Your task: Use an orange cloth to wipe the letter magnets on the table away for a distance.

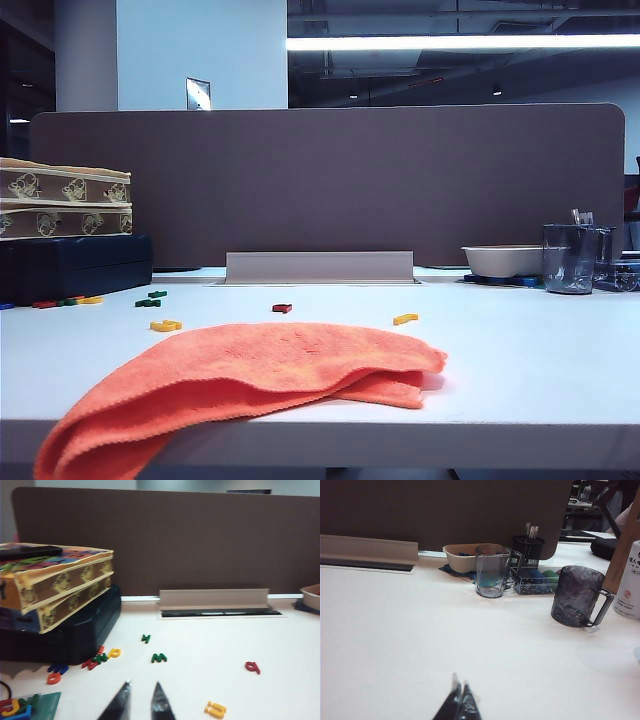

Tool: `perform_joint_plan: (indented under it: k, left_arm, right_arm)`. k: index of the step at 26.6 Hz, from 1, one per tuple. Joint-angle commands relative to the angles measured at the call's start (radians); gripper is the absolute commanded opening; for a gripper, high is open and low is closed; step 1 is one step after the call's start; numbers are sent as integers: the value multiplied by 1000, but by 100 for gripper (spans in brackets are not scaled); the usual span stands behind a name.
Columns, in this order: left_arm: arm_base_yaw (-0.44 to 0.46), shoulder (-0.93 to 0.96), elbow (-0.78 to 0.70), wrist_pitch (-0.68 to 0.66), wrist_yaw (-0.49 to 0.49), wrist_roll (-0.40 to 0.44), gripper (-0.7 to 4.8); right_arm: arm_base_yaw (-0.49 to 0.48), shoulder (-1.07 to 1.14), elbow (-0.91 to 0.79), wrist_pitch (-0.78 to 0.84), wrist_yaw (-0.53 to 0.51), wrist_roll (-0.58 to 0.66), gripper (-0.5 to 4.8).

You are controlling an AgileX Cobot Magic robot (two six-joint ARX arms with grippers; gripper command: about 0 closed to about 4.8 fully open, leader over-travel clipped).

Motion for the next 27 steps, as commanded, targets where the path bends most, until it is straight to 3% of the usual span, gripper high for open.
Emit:
perform_joint_plan:
  k: [1, 3, 11, 15, 17, 27]
  left_arm:
    - [0, 1, 4, 11, 6, -2, 52]
    - [0, 1, 4, 11, -2, -2, -5]
    - [0, 1, -2, -42, -72, -2, -6]
    - [0, 1, -2, 19, -3, 0, -3]
    - [0, 1, 12, 27, 34, -2, 60]
    - [-1, 84, 93, 85, 109, 2, 63]
  right_arm:
    - [0, -4, -8, 17, 0, 1, -5]
    - [0, -4, -8, 17, 0, 1, -5]
    - [0, -4, -8, 17, 0, 1, -5]
    - [0, -4, -8, 17, 0, 1, -5]
    - [0, -4, -8, 17, 0, 1, -5]
    - [0, -4, -8, 17, 0, 1, -5]
